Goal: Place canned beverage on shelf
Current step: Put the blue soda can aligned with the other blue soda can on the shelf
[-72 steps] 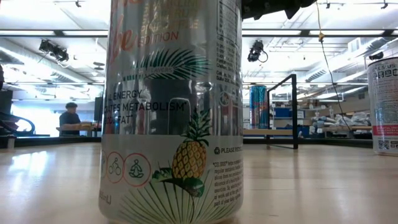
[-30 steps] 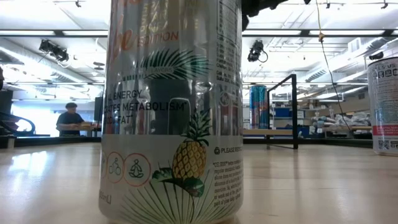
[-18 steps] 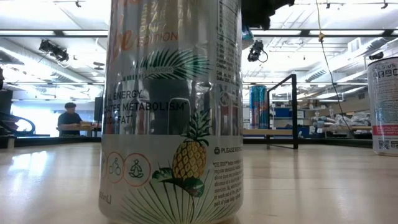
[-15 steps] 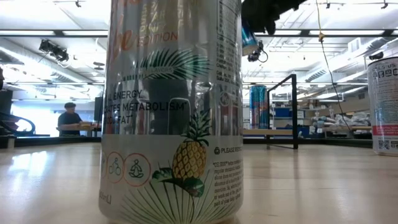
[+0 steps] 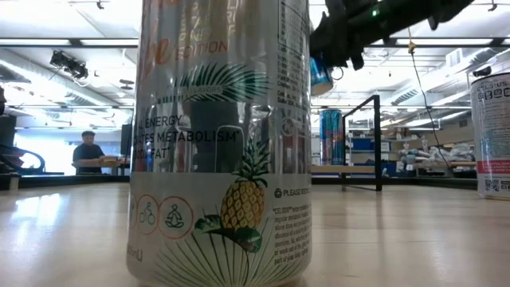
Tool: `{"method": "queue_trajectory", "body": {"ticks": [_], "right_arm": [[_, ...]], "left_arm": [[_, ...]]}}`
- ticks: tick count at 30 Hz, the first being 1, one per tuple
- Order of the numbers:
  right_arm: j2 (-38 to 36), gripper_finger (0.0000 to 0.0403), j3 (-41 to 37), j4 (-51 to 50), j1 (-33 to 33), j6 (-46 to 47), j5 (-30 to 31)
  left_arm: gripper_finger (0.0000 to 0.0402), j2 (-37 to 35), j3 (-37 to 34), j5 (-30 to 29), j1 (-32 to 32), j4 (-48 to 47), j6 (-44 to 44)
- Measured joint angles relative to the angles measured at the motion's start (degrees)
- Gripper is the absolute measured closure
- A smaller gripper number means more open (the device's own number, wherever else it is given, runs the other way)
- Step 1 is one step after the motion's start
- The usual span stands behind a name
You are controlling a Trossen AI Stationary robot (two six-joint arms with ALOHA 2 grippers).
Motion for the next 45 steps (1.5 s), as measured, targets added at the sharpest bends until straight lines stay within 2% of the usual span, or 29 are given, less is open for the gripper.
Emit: {"method": "queue_trajectory", "body": {"ticks": [11, 21, 37, 45], "right_arm": [[2.0, 0.0166, -7.51, 9.49, 0.0, 4.98, 2.16], [7.93, 0.0166, -7.82, 12.03, 0.14, 7.6, 2.39], [21.1, 0.0166, -7.8, 23.95, 4.05, 8.93, 20.32], [24.01, 0.0166, -7.71, 26.79, 5.71, 8.75, 28.07]], "left_arm": [[0.0083, -3.31, -0.02, 0.59, 1.09, 0.17, -0.04], [0.0083, -5.69, 0.01, 0.59, 1.09, 0.6, -0.46], [0.0083, -5.78, 0.01, 1.58, 1.07, 0.38, -0.94], [0.0083, -5.78, 0.01, 1.64, 0.96, 0.22, 0.13]]}}
